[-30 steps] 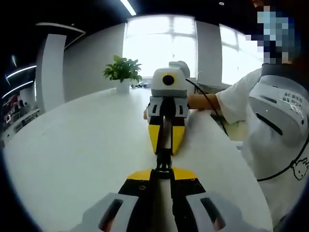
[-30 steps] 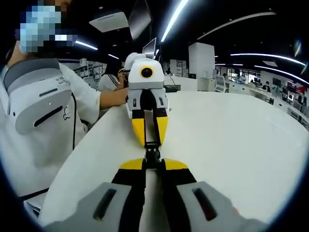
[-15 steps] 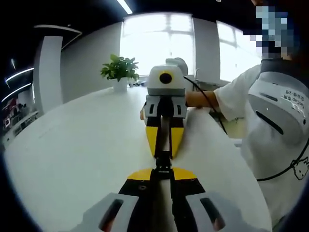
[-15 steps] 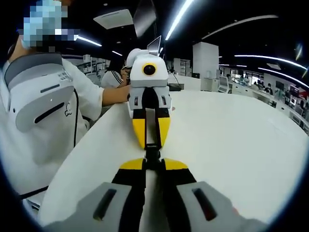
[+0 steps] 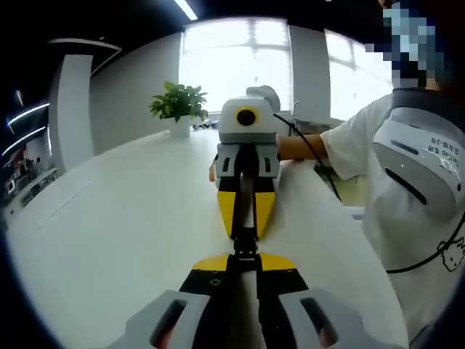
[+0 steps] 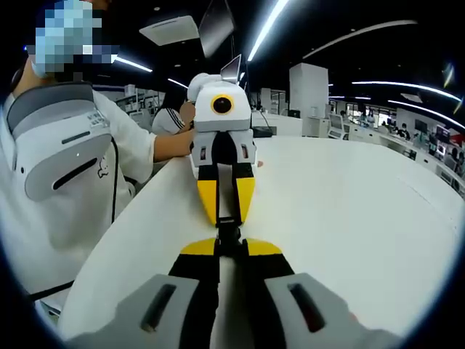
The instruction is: Snap the two parts of the plastic buckle together until the buckle closes and remains connected.
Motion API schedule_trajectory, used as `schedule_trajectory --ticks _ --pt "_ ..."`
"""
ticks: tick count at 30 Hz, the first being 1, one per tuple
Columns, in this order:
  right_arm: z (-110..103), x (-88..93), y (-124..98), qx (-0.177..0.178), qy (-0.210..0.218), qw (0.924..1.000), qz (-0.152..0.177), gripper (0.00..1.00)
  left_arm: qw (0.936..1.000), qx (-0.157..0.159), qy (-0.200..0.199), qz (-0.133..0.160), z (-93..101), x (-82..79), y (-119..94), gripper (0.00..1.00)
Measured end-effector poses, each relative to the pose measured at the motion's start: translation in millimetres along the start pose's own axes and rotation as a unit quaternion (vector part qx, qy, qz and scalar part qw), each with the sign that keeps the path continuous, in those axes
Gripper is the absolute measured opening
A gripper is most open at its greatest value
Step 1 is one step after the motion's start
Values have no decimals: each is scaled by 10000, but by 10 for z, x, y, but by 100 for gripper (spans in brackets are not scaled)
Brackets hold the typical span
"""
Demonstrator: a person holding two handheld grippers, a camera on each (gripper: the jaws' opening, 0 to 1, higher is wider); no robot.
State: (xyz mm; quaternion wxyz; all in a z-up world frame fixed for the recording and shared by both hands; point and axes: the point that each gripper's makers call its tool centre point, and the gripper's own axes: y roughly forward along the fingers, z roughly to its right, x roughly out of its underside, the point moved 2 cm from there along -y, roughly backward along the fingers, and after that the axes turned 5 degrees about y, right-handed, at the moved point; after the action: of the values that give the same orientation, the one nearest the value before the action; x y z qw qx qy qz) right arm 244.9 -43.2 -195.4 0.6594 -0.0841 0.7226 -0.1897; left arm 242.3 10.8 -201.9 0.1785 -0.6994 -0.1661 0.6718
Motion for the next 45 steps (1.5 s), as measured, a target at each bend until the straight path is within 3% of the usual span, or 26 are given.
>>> schedule_trajectory --ticks 17,18,19,22,45 --pt "-19 -12 45 -127 -47 9999 -42 10 9998 144 -11 112 2 -4 -5 9" --pt "-54 -53 95 -196 -29 9998 78 10 9994 159 -63 301 28 -58 55 9" --pt "-53 -20 80 -165 -73 9998 -66 10 9996 245 -101 69 53 -7 31 9" --pt "-78 -27 65 -131 -237 9995 -167 10 9998 186 70 94 39 -22 37 10" --pt "-71 -16 74 11 -22 10000 -3 11 9998 106 32 164 -15 -19 28 11"
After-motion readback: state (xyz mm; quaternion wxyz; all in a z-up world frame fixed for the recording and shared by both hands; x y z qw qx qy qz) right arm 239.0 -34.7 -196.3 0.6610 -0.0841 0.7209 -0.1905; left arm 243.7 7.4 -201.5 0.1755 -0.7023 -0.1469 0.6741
